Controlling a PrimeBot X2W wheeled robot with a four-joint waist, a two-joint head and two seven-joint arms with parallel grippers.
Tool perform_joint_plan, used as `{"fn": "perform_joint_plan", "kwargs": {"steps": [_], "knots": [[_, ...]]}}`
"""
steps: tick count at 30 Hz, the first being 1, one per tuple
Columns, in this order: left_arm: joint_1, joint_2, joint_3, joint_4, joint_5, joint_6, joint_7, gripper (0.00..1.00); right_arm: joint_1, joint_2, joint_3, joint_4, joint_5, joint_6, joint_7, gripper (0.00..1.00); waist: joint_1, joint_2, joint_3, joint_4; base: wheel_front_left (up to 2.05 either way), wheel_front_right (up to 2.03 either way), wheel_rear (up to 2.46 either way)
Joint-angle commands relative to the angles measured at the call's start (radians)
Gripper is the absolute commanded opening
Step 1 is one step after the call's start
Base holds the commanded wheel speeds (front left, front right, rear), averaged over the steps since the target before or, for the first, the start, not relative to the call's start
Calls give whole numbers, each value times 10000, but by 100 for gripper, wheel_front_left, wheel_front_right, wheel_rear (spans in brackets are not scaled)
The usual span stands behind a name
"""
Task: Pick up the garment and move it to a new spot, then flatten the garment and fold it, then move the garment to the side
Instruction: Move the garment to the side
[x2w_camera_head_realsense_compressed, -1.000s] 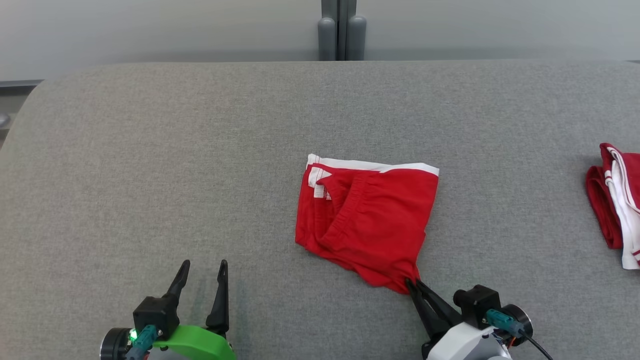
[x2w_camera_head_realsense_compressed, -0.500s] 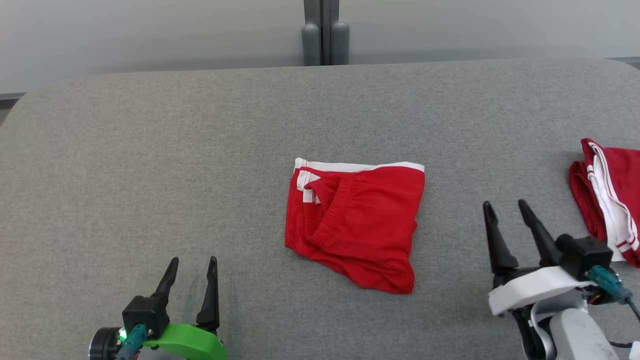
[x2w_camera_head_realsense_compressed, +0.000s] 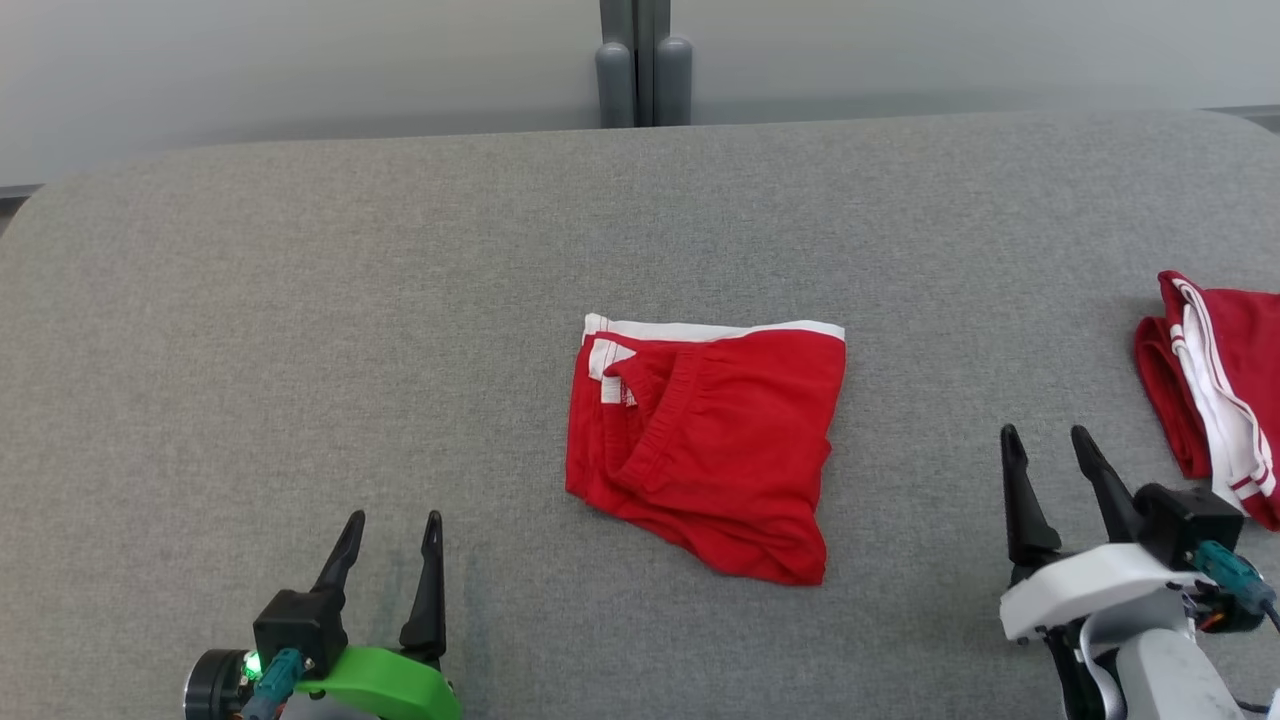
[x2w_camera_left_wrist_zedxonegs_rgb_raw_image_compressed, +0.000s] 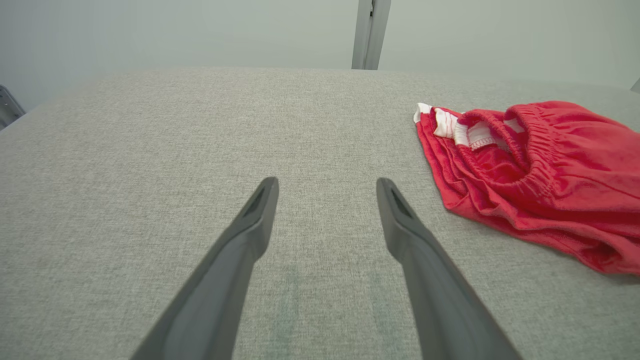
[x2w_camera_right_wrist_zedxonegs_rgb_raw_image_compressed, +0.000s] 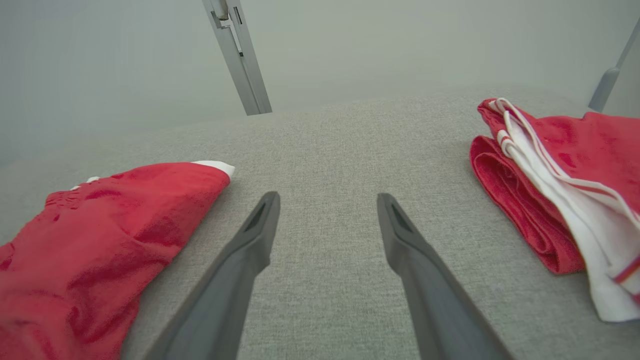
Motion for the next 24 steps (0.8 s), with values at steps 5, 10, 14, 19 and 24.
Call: {"fn": "perform_joint_plan", "kwargs": {"steps": [5,10,14,19,24], "knots": [[-312,14,-158,-94,-38,-31,7,100,-823,-37,1053,329,382,-14,8,100,0,-1,389,256,0,0,0],[-562,28,-428,30,-168,-30,7,100,-1800,-43,2339,1383,696,-14,6,100,0,-1,751,685,0,0,0],[-681,108,-632,126,-291,-30,7,100,-2290,-49,2875,2428,987,-14,8,100,0,-1,1011,1069,0,0,0],[-780,204,-675,156,-433,-30,7,100,-2686,-43,2980,3777,1239,-14,22,0,0,-1,1255,1356,0,0,0],[-777,260,-626,33,-485,-30,7,100,-2754,-60,2382,3707,1070,-20,22,0,0,-1,1339,1162,0,0,0]]}}
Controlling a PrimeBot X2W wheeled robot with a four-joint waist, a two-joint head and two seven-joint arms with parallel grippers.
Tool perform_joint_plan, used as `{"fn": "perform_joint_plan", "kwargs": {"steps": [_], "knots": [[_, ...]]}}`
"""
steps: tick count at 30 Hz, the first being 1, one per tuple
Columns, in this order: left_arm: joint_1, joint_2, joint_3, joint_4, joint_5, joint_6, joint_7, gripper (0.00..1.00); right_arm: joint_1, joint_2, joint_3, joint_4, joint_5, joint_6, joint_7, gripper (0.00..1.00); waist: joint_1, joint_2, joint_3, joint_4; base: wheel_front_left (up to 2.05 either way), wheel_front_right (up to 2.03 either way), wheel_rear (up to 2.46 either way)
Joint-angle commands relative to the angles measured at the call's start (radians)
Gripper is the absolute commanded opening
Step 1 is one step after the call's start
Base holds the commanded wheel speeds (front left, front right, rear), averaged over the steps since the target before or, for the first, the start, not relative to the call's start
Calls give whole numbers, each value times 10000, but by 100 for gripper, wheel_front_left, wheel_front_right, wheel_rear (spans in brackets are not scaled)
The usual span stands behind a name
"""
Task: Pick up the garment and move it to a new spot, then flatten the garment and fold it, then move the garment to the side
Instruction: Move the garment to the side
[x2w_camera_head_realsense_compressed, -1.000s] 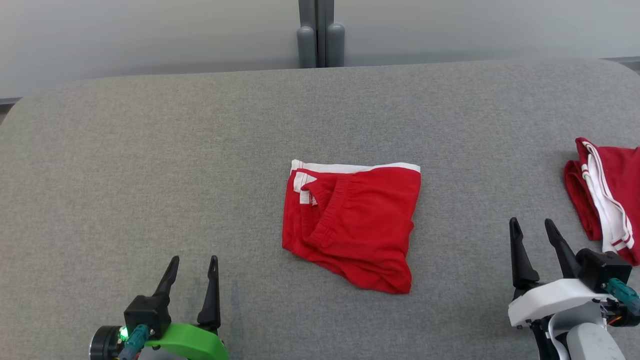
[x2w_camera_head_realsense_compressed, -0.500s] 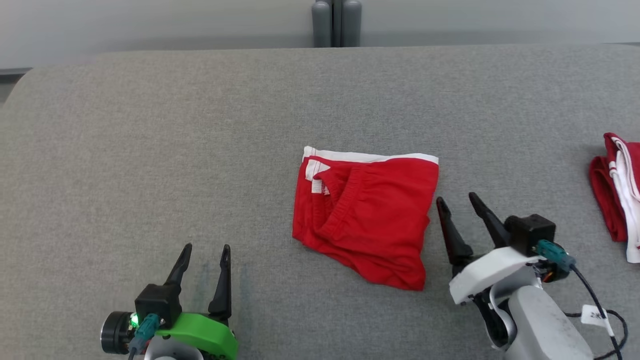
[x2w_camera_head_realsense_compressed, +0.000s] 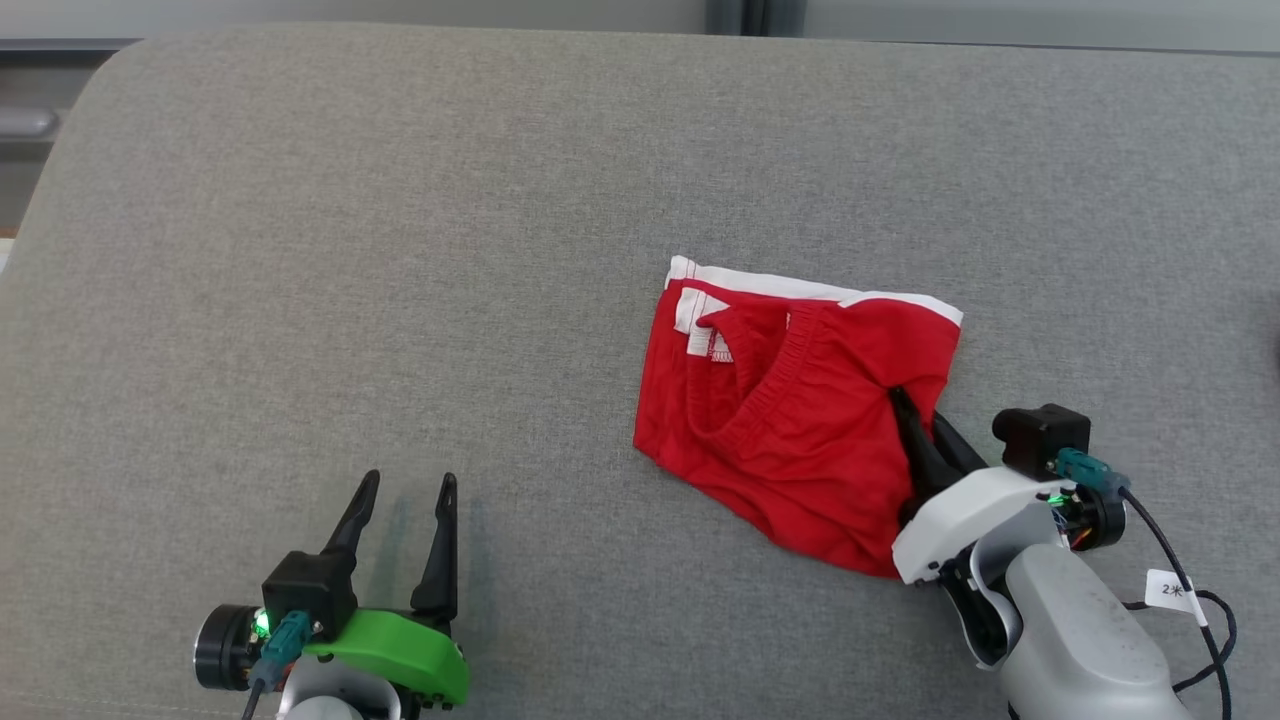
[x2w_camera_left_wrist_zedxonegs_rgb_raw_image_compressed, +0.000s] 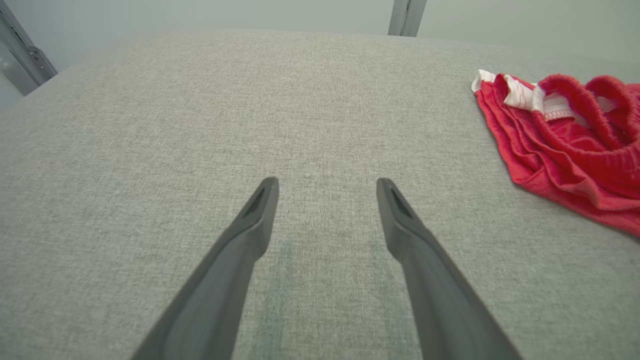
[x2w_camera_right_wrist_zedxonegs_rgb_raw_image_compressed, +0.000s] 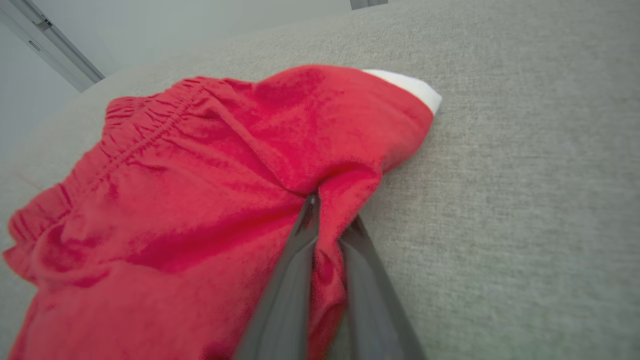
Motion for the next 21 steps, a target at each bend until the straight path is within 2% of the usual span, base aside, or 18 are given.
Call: {"fn": "perform_joint_plan", "kwargs": {"steps": [1,6,15,21], "knots": [[-144,50,-48,-94,-111,-30,7,100,110,-107,-235,14,-56,-31,36,0,0,0,33,-224,0,0,0],[-206,162,-349,-361,-77,-30,7,100,345,-93,-633,-407,-159,-31,27,0,0,0,-67,-1178,0,0,0],[-399,429,-1636,-1146,-50,-30,8,100,976,-84,-665,-865,-26,-26,27,0,0,0,-132,-3753,0,0,0],[-364,605,-2031,-1413,-78,-30,8,100,1332,-67,-601,-1157,116,-25,25,0,0,0,-74,-5061,0,0,0]]}}
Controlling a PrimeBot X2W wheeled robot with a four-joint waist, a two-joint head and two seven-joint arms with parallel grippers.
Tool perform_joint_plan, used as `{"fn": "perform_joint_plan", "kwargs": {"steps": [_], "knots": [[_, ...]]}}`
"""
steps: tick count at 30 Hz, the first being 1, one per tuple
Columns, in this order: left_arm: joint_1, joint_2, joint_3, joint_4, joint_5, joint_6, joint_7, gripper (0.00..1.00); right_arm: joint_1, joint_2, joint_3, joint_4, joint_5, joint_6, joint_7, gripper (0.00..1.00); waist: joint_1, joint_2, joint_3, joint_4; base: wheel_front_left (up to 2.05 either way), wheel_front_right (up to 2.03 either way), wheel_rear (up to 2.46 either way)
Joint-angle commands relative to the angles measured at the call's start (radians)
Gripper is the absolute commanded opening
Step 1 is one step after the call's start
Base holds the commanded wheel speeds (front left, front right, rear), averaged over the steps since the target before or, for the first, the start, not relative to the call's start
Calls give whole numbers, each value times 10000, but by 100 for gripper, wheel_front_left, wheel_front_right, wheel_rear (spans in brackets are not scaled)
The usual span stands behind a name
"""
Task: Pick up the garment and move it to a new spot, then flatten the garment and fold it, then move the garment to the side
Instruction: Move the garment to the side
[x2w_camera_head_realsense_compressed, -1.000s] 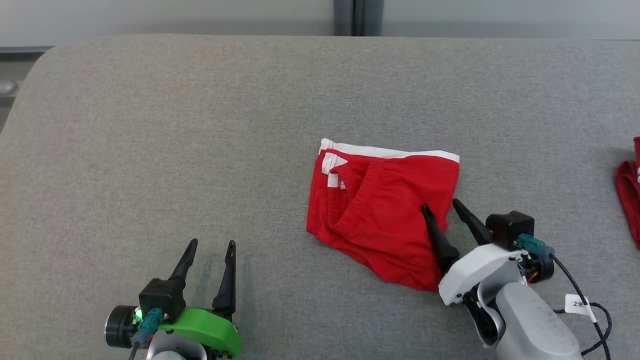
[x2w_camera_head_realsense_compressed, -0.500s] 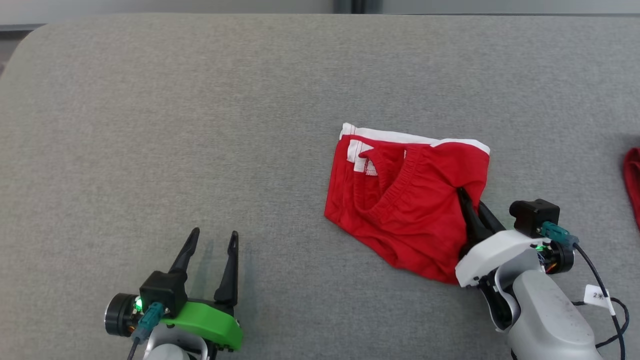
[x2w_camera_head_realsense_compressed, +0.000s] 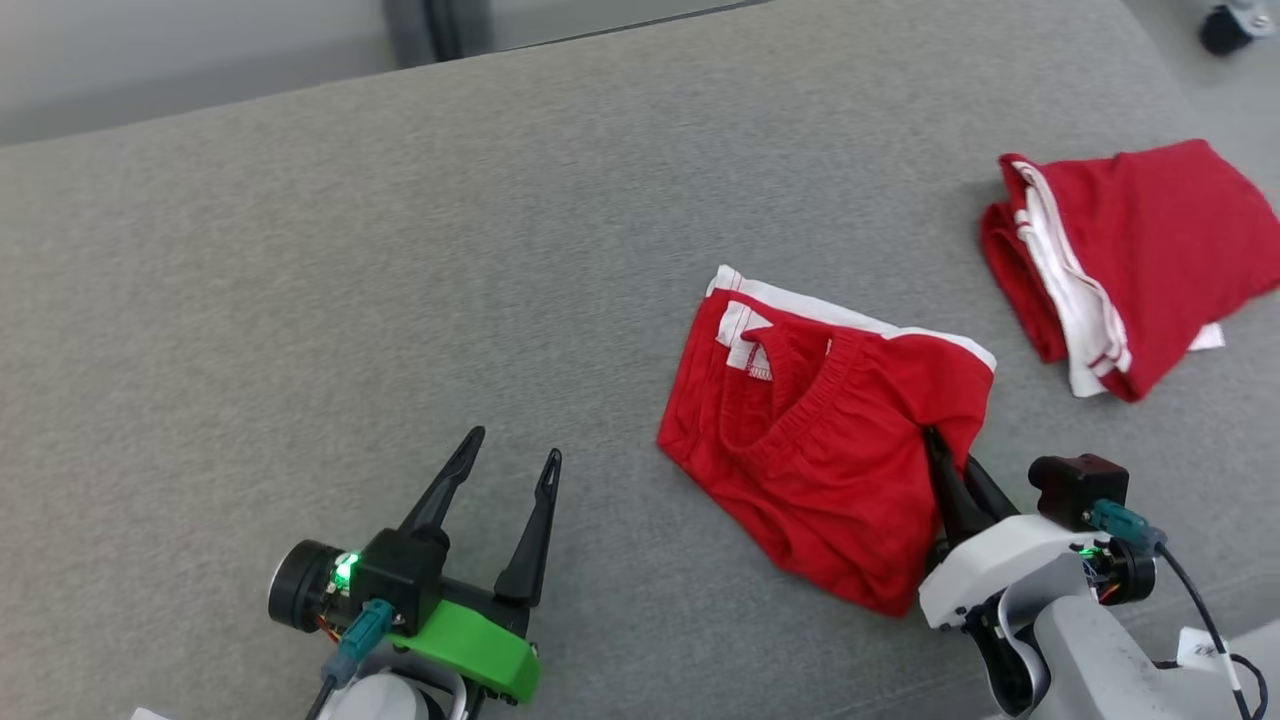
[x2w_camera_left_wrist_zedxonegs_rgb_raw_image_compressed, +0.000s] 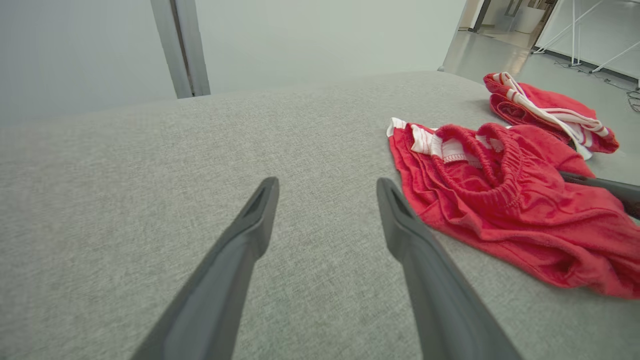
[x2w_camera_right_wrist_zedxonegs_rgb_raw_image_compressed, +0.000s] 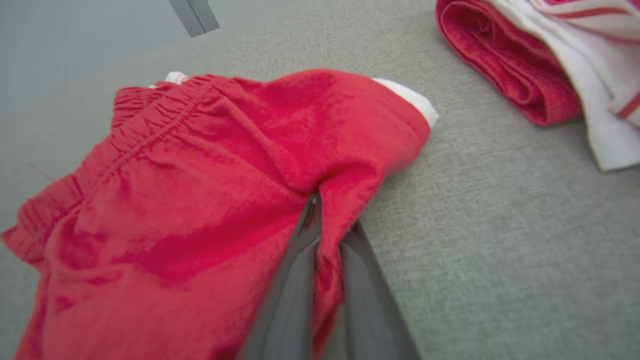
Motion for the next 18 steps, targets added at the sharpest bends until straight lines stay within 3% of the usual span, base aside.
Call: {"fn": "perform_joint_plan", "kwargs": {"steps": [1,11,18], "knots": [[-8,119,-43,-48,-61,-30,8,100,175,-40,3,-57,79,-21,8,0,0,-1,-84,-1696,0,0,0],[257,280,-120,-94,-58,-30,8,100,19,-19,316,-332,-87,-19,7,0,0,-1,154,-2825,0,0,0],[105,501,-327,-314,-24,-30,8,100,-1434,-27,1104,-700,-1897,-19,7,0,0,-1,639,-2845,0,0,0]]}}
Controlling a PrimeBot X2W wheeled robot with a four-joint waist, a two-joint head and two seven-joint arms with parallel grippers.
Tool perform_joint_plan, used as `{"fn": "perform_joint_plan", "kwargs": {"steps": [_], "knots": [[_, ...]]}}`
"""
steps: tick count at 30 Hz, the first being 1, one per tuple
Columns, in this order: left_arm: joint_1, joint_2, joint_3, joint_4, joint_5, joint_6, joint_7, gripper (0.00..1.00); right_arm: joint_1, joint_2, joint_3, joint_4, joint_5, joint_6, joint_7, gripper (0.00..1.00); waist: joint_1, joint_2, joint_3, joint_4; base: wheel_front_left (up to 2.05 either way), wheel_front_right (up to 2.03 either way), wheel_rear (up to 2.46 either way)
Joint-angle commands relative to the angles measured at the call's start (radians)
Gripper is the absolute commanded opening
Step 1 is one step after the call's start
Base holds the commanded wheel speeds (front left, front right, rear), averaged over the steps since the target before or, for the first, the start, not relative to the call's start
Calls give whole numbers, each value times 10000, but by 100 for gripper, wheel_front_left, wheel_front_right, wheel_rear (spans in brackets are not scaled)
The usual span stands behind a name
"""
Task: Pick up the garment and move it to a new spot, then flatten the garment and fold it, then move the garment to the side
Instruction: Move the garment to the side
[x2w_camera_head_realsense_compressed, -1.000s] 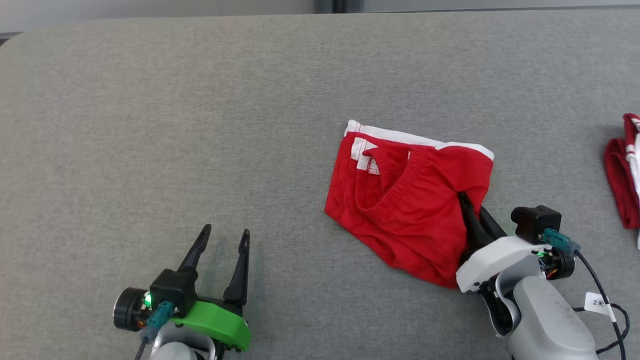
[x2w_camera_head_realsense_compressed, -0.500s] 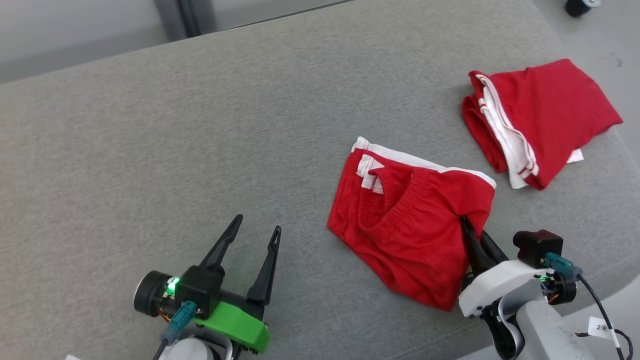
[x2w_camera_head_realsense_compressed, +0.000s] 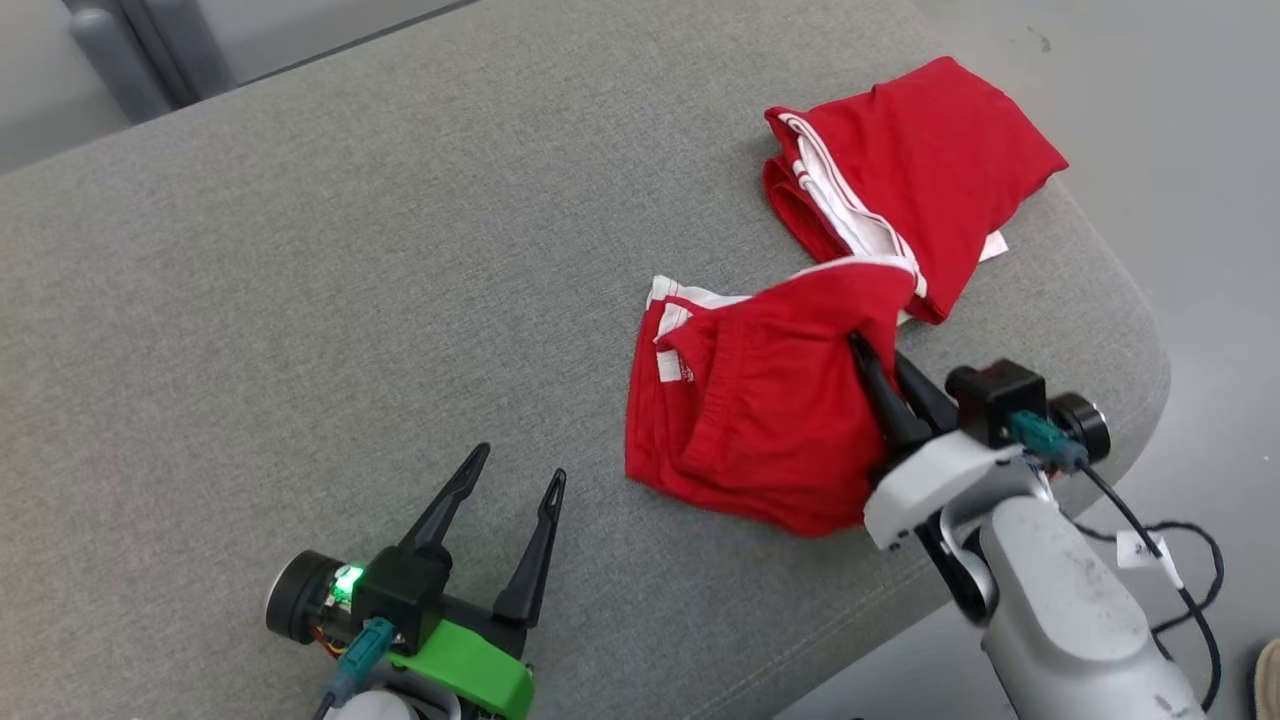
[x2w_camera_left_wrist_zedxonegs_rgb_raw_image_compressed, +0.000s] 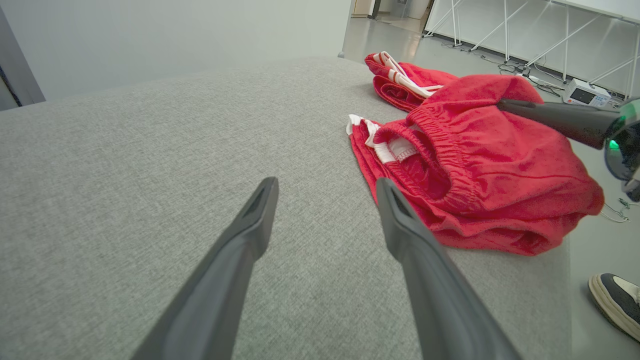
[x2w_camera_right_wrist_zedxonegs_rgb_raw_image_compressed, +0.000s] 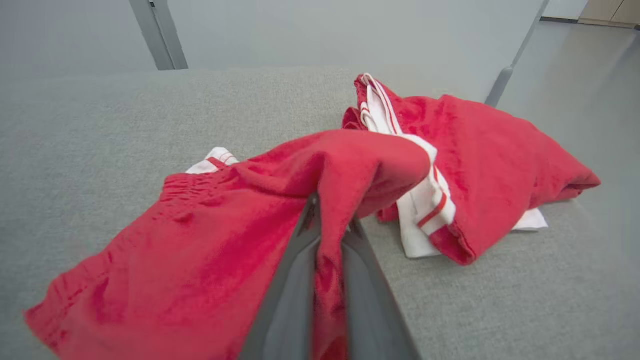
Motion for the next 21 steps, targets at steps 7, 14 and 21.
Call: {"fn": "perform_joint_plan", "kwargs": {"steps": [7,14,21], "knots": [[-459,492,56,-173,-190,-30,8,100,-2644,-359,-560,657,-2012,-19,1558,0,0,-1,987,451,0,0,0],[-818,803,-39,-282,-357,-30,8,100,-4006,-1949,-1231,1035,-3094,-19,3294,0,0,-1,1520,1161,0,0,0],[-1063,901,70,-261,-509,-30,8,100,-4284,-3032,-2917,667,-4274,-19,4145,100,0,-1,1795,1665,0,0,0]]}}
